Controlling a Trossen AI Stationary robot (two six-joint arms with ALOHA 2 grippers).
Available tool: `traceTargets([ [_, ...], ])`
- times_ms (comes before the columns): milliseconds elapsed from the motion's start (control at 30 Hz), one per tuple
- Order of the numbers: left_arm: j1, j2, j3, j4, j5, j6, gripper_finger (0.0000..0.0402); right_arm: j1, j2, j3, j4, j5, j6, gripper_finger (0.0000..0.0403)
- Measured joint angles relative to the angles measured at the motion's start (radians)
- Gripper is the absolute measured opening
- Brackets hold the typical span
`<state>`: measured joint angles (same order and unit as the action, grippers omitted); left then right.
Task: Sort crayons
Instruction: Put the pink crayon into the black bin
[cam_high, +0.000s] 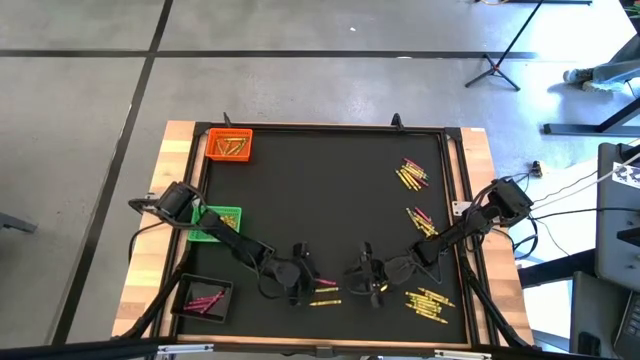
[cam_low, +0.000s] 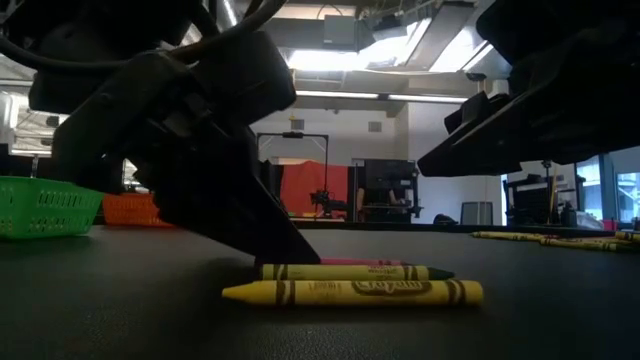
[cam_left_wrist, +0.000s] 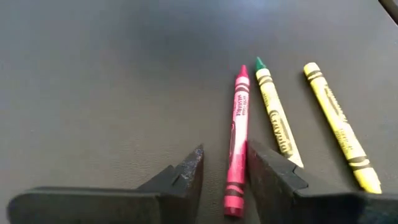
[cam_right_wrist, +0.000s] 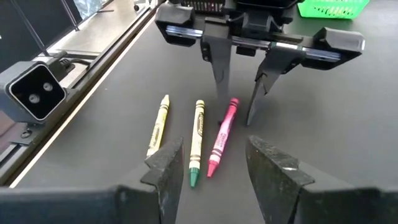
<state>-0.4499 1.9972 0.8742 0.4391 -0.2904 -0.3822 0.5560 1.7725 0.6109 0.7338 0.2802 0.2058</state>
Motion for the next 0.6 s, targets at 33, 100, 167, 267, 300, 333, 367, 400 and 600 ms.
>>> traceTargets([
  [33,0.003,0.0,0.0,-0.001,0.008,0.0,0.0093,0.0,0.0,0.0,0.0,0.0,0.0,0.017],
  [100,0.006,0.0,0.0,-0.003,0.028,0.0,0.0073,0.0,0.0,0.0,-0.001,0.0,0.0,0.017],
  [167,0.007,0.0,0.0,-0.005,0.04,0.003,0.005,0.0,0.0,0.0,-0.002,0.0,0.0,0.017],
  [267,0.006,0.0,0.0,-0.009,0.04,0.019,0.0016,0.0,0.019,0.0,0.008,0.001,-0.001,0.017],
  [300,0.006,0.0,0.0,-0.01,0.041,0.022,0.001,0.0,0.028,0.0,0.008,0.001,0.0,0.017],
  [333,0.006,0.0,0.0,-0.01,0.041,0.023,0.0007,0.0,0.037,0.0,0.01,0.001,0.001,0.017],
  [367,0.006,0.0,0.0,-0.01,0.04,0.025,0.0008,0.0,0.043,0.0,0.011,0.009,0.001,0.017],
  [400,0.006,-0.001,0.0,-0.011,0.039,0.027,0.001,0.0,0.045,0.0,0.011,0.017,0.001,0.017],
  [600,-0.004,-0.07,-0.003,-0.099,0.046,0.056,0.0013,0.0,0.045,0.0,0.02,0.024,0.004,0.017],
])
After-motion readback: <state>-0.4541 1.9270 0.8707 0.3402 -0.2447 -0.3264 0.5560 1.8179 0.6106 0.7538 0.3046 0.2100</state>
